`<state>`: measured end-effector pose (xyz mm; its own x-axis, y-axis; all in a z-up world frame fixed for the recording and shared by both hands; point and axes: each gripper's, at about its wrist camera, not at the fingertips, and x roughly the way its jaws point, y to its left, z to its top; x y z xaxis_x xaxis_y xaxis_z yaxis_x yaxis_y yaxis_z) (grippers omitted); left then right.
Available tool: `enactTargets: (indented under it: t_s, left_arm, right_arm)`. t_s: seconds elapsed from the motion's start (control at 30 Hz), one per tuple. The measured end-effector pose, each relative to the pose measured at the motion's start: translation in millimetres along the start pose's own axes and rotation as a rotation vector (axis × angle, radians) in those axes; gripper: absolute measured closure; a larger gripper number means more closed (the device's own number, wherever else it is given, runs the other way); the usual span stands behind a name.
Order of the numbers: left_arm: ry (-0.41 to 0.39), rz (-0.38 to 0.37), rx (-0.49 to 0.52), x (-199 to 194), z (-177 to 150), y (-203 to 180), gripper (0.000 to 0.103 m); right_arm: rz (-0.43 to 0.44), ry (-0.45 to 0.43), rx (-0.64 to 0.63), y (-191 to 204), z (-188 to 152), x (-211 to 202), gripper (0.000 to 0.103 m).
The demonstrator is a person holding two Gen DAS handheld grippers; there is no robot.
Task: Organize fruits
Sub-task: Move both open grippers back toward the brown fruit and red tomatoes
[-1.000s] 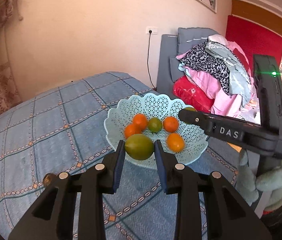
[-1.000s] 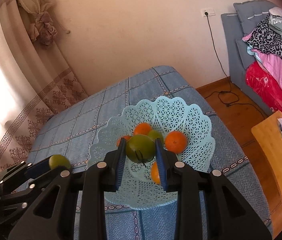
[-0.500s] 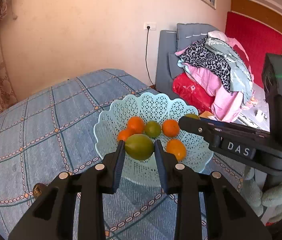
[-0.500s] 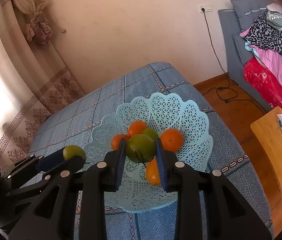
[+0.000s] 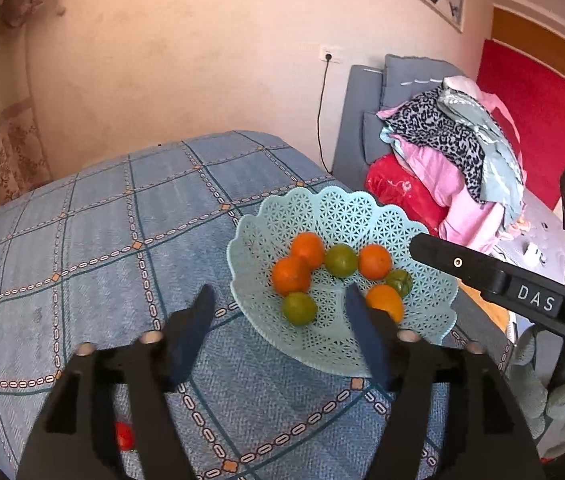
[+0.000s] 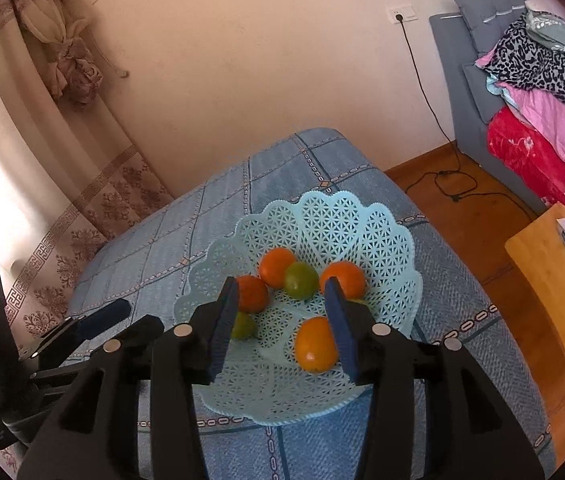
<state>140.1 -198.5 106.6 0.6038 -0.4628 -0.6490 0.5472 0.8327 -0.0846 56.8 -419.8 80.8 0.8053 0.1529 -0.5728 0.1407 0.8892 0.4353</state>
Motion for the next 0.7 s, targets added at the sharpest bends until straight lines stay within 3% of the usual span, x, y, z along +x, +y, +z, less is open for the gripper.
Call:
enactTargets:
  t_s: [0.1,0.27,0.33,0.5,0.6,0.7]
  left_arm:
    - [-0.022,0.031,0.002,-6,0,1,0.019]
    - [-0.044,0.081,0.011,-16,-1,6,0.014]
    - [-0.062,0.094,0.006,-23,-2,11,0.011]
    - [-0.071,0.110,-0.026,-33,-6,26,0.009]
    - [-0.066,0.132,-0.057,-36,-9,39,0.009]
    - [-0.048,0.182,-0.080,-39,-15,52,0.009]
  right_arm:
    - [-0.001,-0.010,0.002,1,0,-3,0.055]
    - [-0.006,-0.051,0.002,3,0,-10,0.047]
    - [0.001,-0.069,0.006,4,0,-14,0.037]
    - [0.037,-0.148,-0.005,9,-3,-25,0.029]
    - [0.051,-0.157,-0.016,14,-5,-27,0.022]
    - [0.055,-0.146,-0.048,24,-8,-24,0.022]
